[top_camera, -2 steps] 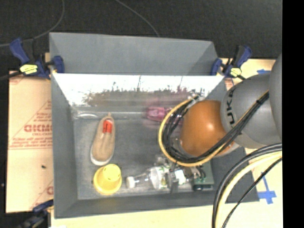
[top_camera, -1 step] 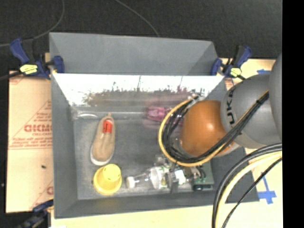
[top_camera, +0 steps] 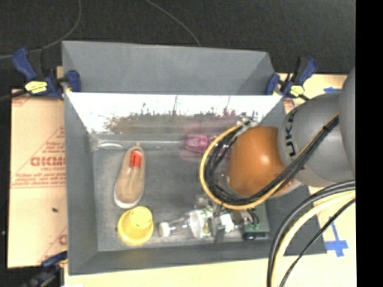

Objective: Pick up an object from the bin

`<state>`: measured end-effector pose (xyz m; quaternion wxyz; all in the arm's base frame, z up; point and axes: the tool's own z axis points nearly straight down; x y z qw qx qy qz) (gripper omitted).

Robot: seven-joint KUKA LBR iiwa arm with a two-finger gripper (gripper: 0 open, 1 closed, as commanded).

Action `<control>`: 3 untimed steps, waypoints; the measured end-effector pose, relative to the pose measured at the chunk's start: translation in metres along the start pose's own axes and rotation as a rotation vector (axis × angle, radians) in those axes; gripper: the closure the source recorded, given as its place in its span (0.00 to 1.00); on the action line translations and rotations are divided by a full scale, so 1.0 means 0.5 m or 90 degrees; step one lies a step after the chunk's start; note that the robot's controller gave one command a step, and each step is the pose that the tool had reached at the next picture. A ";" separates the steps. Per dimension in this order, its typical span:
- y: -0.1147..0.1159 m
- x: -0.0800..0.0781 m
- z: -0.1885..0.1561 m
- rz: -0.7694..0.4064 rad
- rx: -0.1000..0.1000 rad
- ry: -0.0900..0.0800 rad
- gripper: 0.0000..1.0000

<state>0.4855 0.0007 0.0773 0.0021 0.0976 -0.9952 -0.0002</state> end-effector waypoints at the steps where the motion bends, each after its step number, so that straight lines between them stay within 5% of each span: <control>1: 0.000 0.000 0.000 0.000 0.000 0.000 1.00; 3: 0.000 0.000 0.000 0.000 0.000 0.000 1.00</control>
Offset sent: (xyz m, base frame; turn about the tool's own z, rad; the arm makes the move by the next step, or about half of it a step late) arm 0.0000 0.0000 0.0000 0.0000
